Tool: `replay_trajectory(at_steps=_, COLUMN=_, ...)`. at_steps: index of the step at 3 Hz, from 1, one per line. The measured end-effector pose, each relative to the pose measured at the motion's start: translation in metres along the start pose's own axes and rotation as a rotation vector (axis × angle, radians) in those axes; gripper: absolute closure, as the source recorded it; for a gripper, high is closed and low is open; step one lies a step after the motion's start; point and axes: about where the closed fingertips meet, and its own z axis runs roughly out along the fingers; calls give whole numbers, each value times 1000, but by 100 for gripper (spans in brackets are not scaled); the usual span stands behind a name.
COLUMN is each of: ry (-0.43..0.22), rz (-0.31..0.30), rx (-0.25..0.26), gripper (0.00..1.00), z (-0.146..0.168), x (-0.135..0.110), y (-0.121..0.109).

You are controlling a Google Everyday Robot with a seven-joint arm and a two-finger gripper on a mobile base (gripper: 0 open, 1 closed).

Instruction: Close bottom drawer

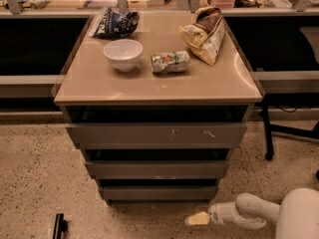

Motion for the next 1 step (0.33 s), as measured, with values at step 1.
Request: replay_trajectory(at_steps=1, ry=0, rz=0, rx=0, gripper=0, z=0, x=0, y=0)
